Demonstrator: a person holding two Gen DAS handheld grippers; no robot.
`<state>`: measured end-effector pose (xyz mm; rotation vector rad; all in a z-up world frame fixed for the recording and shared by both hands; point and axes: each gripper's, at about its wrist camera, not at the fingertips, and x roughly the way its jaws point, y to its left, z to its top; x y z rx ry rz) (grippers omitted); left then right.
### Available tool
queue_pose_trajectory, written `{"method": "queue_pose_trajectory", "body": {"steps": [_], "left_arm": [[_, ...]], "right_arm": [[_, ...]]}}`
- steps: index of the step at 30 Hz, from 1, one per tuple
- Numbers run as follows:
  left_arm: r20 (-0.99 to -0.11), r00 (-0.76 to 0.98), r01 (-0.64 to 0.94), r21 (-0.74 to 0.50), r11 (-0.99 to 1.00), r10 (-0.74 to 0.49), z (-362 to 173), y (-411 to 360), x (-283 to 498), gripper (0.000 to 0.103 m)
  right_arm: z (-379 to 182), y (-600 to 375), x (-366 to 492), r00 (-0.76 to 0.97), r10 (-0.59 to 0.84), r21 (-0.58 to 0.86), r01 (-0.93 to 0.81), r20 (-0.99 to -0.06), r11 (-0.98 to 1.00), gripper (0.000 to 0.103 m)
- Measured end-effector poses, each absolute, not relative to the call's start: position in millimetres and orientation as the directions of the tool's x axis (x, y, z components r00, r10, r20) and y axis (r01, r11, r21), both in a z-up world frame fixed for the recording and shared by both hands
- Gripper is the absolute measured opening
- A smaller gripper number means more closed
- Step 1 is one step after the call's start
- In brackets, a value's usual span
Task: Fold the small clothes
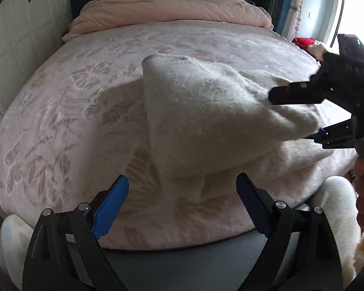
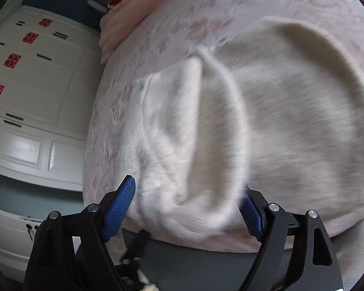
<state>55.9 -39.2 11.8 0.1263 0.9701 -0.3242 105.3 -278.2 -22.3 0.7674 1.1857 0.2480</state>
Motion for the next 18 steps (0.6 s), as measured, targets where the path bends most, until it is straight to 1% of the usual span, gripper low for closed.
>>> {"method": "queue_pose_trajectory", "body": {"steps": [1,2,3,4,5,7,8,10,11,12,14,16,17,18], "left_arm": [[-0.832,0.511,0.336,-0.037,0.941,-0.215,7.4,-40.1,59.7,0.084],[-0.841,0.496,0.343,-0.039,0.939,-0.216,4.0,-41.3,59.5,0.07],[-0.859,0.463,0.352,-0.049,0.935,-0.22,-2.6,-43.9,64.8,0.06],[-0.868,0.445,0.35,-0.056,0.935,-0.219,-4.2,-42.7,62.4,0.045],[-0.876,0.429,0.34,-0.072,0.938,-0.223,-5.1,-42.8,65.4,0.036],[-0.866,0.425,0.316,-0.129,0.94,-0.262,2.6,-38.5,68.4,0.03],[-0.855,0.423,0.317,-0.169,0.933,-0.299,9.6,-39.0,69.4,0.028],[-0.842,0.432,0.333,-0.184,0.925,-0.323,17.7,-46.0,70.8,0.026],[-0.84,0.432,0.344,-0.183,0.921,-0.329,19.4,-51.5,71.2,0.022],[-0.844,0.416,0.356,-0.192,0.915,-0.339,18.0,-59.6,73.2,0.021],[-0.854,0.393,0.359,-0.199,0.912,-0.341,9.5,-70.5,75.5,0.02],[-0.865,0.377,0.37,-0.188,0.91,-0.332,-3.6,-77.1,78.4,0.02],[-0.872,0.372,0.379,-0.172,0.909,-0.319,-10.2,-81.8,78.1,0.02],[-0.875,0.373,0.381,-0.158,0.911,-0.308,-13.0,-83.9,76.8,0.02]], "right_arm": [[-21.3,-267.9,106.5,0.38,0.565,0.661,0.197,-0.732,0.724,0.061],[-16.9,-260.2,109.4,0.387,0.561,0.655,0.172,-0.732,0.735,0.023],[-7.8,-253.8,113.4,0.395,0.534,0.625,0.146,-0.748,0.767,0.023],[4.9,-252.4,115.5,0.426,0.516,0.613,0.123,-0.743,0.78,0.022],[20.6,-254.1,114.0,0.474,0.505,0.612,0.094,-0.721,0.785,0.02],[66.5,-267.5,106.0,0.582,0.469,0.594,0.031,-0.664,0.804,0.02],[80.3,-274.6,100.8,0.614,0.453,0.584,0.017,-0.647,0.812,0.02],[103.1,-294.9,82.1,0.676,0.396,0.541,0.004,-0.622,0.841,0.02],[105.0,-305.8,74.1,0.688,0.362,0.516,0.02,-0.629,0.856,0.02],[99.7,-319.5,66.0,0.689,0.322,0.489,0.054,-0.649,0.871,0.02],[64.7,-349.7,53.4,0.647,0.267,0.47,0.16,-0.714,0.868,0.02],[9.1,-374.9,46.1,0.548,0.245,0.449,0.275,-0.799,0.85,0.021],[-15.0,-380.1,44.5,0.499,0.254,0.444,0.308,-0.828,0.841,0.023],[-34.7,-384.0,38.1,0.487,0.288,0.478,0.329,-0.825,0.814,0.023]]}}
